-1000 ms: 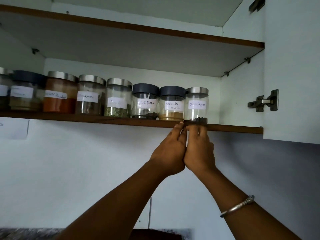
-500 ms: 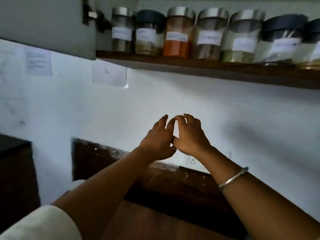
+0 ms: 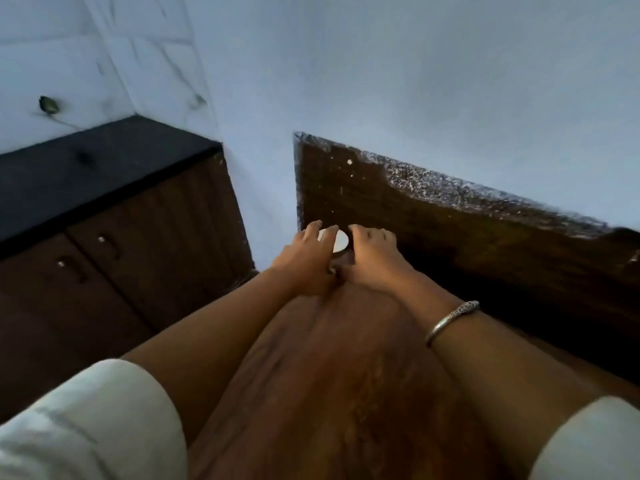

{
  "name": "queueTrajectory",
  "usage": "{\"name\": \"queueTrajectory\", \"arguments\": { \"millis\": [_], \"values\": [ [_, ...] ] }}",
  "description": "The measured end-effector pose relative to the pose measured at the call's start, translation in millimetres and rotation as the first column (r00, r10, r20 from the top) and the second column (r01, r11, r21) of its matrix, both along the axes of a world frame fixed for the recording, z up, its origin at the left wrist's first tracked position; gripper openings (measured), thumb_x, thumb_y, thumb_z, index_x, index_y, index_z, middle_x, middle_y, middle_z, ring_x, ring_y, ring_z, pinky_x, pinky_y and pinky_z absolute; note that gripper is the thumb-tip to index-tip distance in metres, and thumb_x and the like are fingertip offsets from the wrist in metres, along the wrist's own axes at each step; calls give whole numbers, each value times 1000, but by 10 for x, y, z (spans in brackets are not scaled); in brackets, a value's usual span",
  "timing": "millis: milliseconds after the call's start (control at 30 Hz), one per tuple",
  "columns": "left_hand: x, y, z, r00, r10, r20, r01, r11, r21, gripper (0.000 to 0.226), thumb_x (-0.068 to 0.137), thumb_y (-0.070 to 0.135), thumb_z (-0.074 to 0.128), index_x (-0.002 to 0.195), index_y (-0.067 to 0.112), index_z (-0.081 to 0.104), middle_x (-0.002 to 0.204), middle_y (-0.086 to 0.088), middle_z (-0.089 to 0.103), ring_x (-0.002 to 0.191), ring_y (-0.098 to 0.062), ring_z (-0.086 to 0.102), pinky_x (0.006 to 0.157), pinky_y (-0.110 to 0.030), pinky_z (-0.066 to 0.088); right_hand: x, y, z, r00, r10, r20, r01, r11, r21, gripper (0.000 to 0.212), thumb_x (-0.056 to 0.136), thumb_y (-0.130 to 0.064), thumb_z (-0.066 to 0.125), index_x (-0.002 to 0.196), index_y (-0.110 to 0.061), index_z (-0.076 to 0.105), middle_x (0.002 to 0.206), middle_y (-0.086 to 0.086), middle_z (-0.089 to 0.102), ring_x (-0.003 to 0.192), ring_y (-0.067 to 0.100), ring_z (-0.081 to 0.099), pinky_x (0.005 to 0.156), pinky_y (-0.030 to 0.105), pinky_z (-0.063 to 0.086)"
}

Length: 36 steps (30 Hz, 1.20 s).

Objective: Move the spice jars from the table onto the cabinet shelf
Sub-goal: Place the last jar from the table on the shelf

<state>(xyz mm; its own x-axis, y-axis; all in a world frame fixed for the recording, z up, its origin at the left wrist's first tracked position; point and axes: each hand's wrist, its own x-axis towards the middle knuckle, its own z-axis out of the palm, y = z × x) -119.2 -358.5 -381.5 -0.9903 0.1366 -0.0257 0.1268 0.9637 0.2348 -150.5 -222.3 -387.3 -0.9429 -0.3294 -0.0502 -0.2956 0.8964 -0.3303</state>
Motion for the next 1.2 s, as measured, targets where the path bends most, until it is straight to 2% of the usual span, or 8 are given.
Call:
{"name": "queueTrajectory", "arguments": {
  "millis": [133,233,400,600,733,867,1033,1200],
  "values": [
    [-233,-236,-590,996,-28,86,29,1000,-12,82,83,42,58,147,18,14,155,-10,16,141,-32,19,112,-51,28,-261,-92,-639,992,-101,75,99,995,32,87,77,-57,60,142,-15,20,142,16,35,129,38,30,103,48,32],
    [-400,-303,-886,990,22,141,-43,988,148,90,79,41,62,148,22,8,155,-7,15,142,-30,17,114,-52,24,-447,-116,-992,985,-161,66,162,987,-8,95,76,-53,64,144,-10,14,143,20,35,130,40,33,105,43,27],
    [-689,-302,-1174,987,40,159,-102,908,407,114,70,36,76,148,14,-3,154,-9,17,142,-26,20,115,-45,25,-769,-210,-1375,963,-231,136,256,943,-214,109,71,-47,71,147,-9,3,147,17,34,134,40,28,109,45,26],
    [-844,-253,-1271,987,72,144,-138,836,532,119,65,18,80,148,12,-5,151,-11,27,139,-26,30,112,-44,32,-879,-367,-1587,964,-144,225,243,826,-509,84,78,-27,70,143,-15,18,143,11,40,131,30,39,106,42,37],
    [-728,-199,-1253,990,43,131,-111,813,572,121,65,22,80,148,13,-7,152,-11,27,140,-25,28,112,-47,32,-775,-227,-1531,971,-197,137,240,835,-496,69,82,-24,66,139,-14,29,136,10,49,123,29,48,87,28,37],
    [-537,-51,-1066,995,41,93,-89,790,607,123,63,27,81,148,19,-7,152,-8,26,140,-23,29,111,-46,34,-553,11,-1261,972,-215,93,231,820,-524,63,83,-34,65,136,-17,35,132,6,53,120,24,51,84,26,36],
    [-207,342,-624,998,13,-54,23,793,609,122,64,31,81,148,26,-8,152,-5,27,140,-21,28,113,-40,29,-128,412,-728,936,-332,115,328,705,-629,58,79,-45,66,128,-24,43,123,-1,57,104,13,56,65,17,37],
    [406,1015,-181,971,-29,-237,177,758,628,118,66,38,76,148,16,-5,150,-8,24,136,-15,23,105,-27,27,567,951,-212,903,-421,88,336,562,-756,54,72,-56,66,115,-32,44,112,-5,58,89,2,58,59,13,45]
  ]
}}
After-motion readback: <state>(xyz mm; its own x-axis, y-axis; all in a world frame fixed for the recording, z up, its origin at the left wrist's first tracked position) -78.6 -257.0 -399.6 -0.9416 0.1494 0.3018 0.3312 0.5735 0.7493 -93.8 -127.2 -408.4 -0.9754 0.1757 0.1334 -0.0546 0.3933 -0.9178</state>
